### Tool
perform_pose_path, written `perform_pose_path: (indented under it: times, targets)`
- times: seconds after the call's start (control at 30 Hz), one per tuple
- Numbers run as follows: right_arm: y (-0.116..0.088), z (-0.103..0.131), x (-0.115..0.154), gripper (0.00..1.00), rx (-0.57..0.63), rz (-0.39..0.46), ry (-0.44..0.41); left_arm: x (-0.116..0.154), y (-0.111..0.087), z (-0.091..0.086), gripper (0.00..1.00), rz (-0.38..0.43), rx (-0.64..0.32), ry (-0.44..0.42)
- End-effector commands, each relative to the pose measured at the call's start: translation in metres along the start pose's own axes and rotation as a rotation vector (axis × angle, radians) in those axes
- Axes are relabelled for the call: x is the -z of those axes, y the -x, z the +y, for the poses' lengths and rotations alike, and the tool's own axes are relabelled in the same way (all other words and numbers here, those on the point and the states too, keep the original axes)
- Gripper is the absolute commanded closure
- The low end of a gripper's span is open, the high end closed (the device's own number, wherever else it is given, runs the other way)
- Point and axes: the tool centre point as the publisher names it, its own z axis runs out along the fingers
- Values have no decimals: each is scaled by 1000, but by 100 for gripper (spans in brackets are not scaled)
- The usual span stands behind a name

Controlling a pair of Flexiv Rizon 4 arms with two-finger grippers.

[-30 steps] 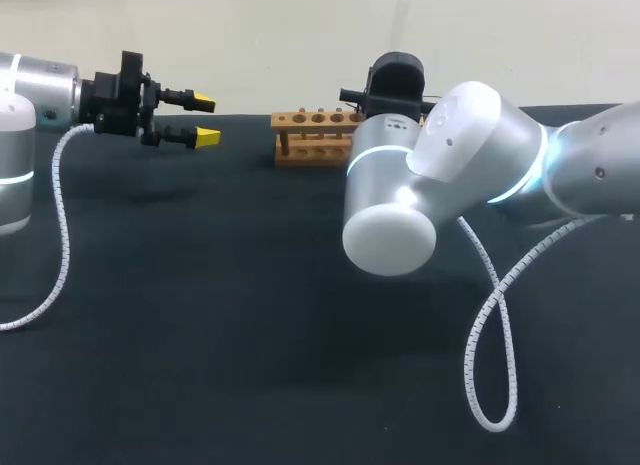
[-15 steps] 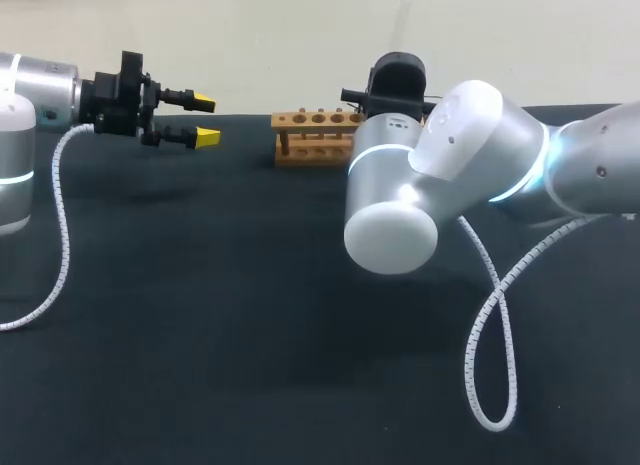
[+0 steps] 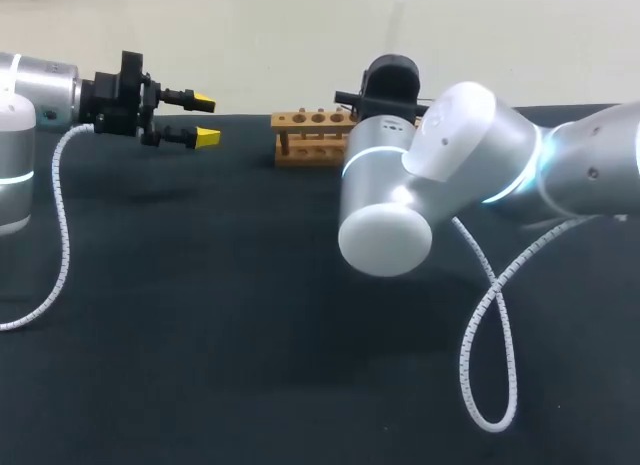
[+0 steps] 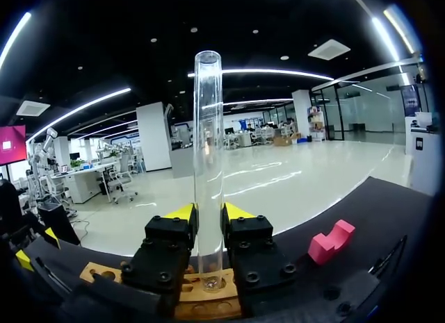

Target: Grasp the test tube, adjust it, and insert it.

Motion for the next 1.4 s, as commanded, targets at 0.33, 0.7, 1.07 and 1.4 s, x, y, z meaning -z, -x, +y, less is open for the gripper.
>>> perform_pose_path:
  times: [0.33, 0.7, 1.07, 1.4]
  targets:
    - [-13, -2, 0, 100, -12, 2, -16, 0, -1, 2, 0, -2, -3, -5]
    - [-26, 2, 1, 100, -21, 24, -1, 0, -1, 2, 0, -2, -3, -5]
    - [-36, -5, -1, 100, -17, 45, 3, 0, -1, 2, 0, -2, -3, -5]
    - [-40, -4, -1, 100, -12, 60, 25, 0, -1, 2, 0, -2, -3, -5]
